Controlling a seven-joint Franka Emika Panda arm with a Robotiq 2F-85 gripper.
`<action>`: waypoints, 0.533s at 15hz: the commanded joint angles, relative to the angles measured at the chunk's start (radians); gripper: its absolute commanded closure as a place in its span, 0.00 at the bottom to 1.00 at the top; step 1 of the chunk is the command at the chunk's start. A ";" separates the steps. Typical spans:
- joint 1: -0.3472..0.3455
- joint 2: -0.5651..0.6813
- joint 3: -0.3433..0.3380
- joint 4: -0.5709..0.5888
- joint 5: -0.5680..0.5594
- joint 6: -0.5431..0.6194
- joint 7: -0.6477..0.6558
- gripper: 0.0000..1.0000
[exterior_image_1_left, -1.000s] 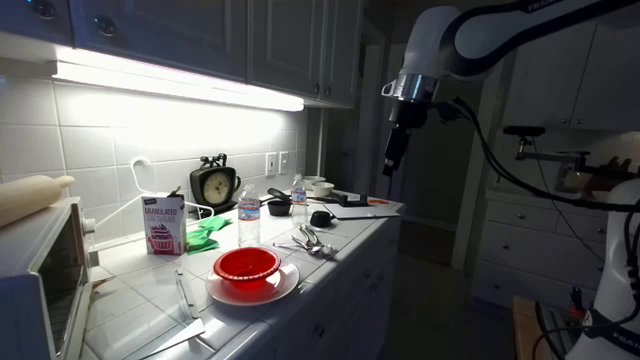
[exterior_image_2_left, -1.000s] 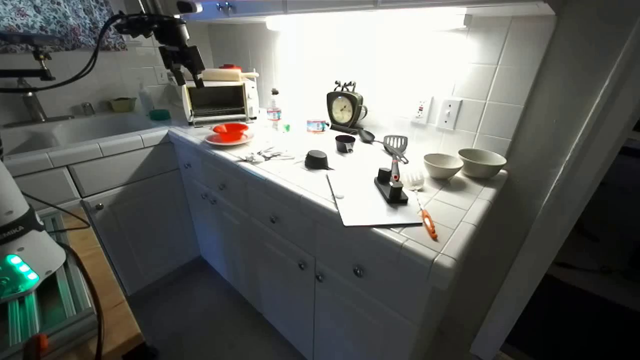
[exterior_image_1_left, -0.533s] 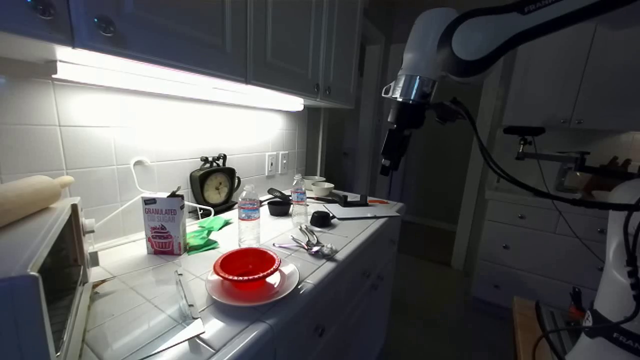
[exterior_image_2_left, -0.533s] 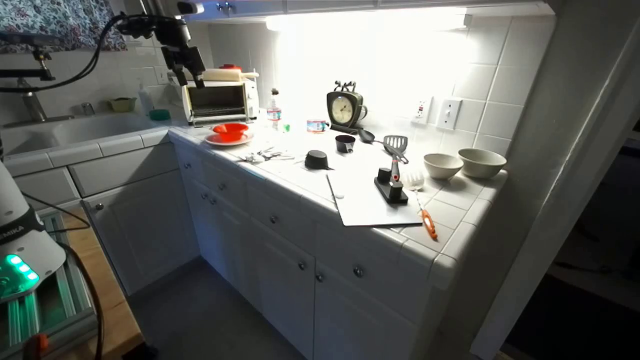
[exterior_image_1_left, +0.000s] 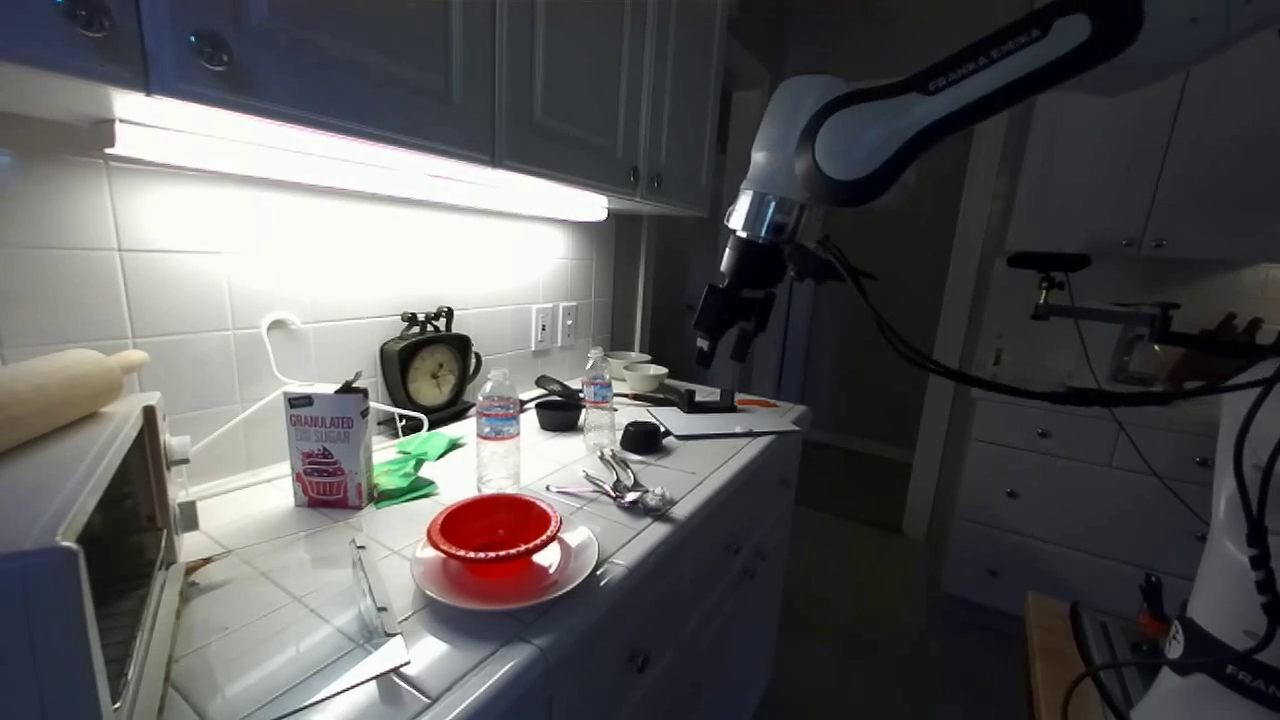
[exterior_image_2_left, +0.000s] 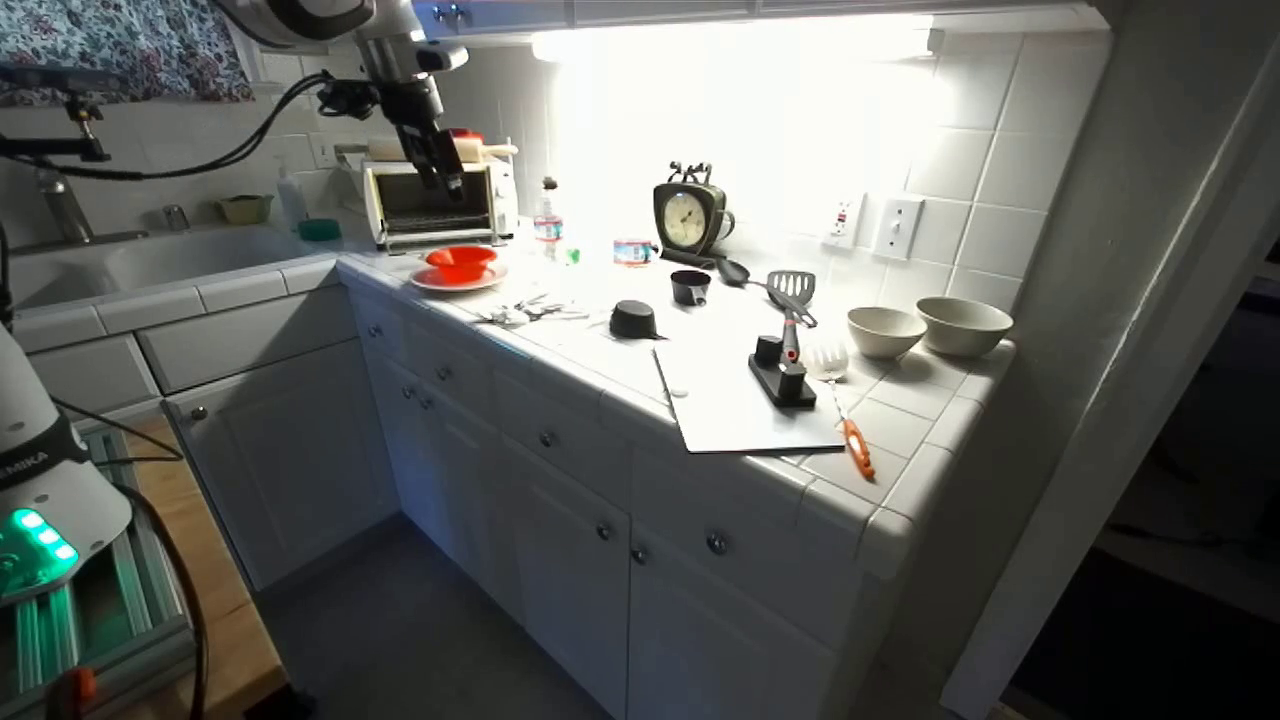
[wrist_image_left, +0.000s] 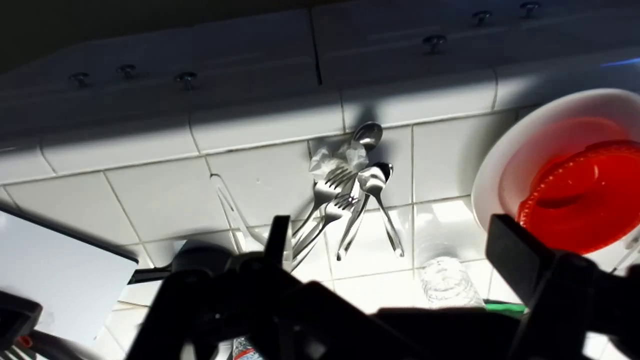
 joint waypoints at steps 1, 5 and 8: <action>0.009 0.131 -0.009 0.114 0.005 0.047 -0.069 0.00; 0.007 0.134 -0.007 0.109 0.000 0.044 -0.066 0.00; 0.008 0.151 -0.008 0.128 0.000 0.044 -0.072 0.00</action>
